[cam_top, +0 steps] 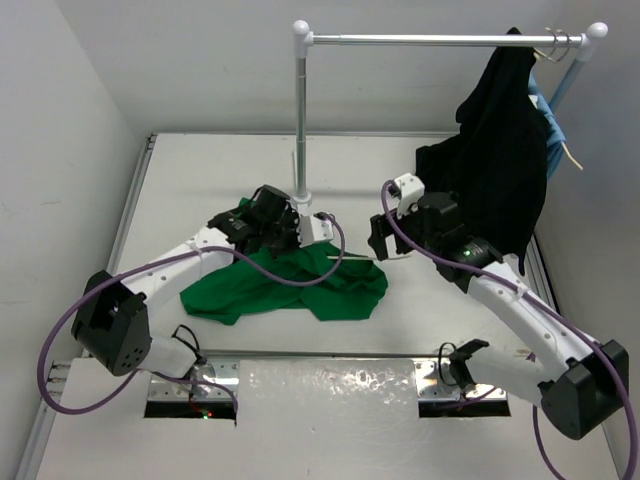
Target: Place the t-shirt on the hanger
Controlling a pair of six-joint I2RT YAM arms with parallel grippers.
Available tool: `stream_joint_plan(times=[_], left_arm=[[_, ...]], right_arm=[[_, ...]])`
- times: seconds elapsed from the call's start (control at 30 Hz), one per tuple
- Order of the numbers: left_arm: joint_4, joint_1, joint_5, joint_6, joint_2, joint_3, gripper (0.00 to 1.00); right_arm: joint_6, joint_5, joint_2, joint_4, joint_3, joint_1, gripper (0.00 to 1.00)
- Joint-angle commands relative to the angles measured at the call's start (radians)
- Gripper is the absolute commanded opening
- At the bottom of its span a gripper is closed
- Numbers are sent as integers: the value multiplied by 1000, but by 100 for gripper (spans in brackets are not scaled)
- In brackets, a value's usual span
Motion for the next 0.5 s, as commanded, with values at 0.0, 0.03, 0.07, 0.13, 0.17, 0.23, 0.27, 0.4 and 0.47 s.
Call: stream_joint_plan(times=[0.0,0.03,0.07,0.13,0.17,0.23,0.27,0.4,0.47], left_arm=[[126,0,-125,-159,-32,-12,0],[138,0,-145,-179,-34,-14,0],[150,0,-162,-203,-38,-15,0],[169,0,-174,-262,-46,-15,0],[173,0,-171,-280,-57,-21,0],[178,0,-137,-312,-60,-25,0],[186,-1,-134,-323,-60,-28,0],[206,0,-125,-364,-60,-40,0],[209,0,-114,-372,-58,-41,0]], right_arm=[[76,122,-38,11,60,-2,96],[99,131,-52,22,39,0,97],[133,165,-88,37,19,-2,97],[251,186,-139,125,-89,0,90],[294,192,-165,167,-139,0,84],[398,162,-220,333,-272,1,62],[434,153,-226,374,-310,4,53],[540,154,-158,530,-429,10,36],[569,145,-116,615,-446,12,39]])
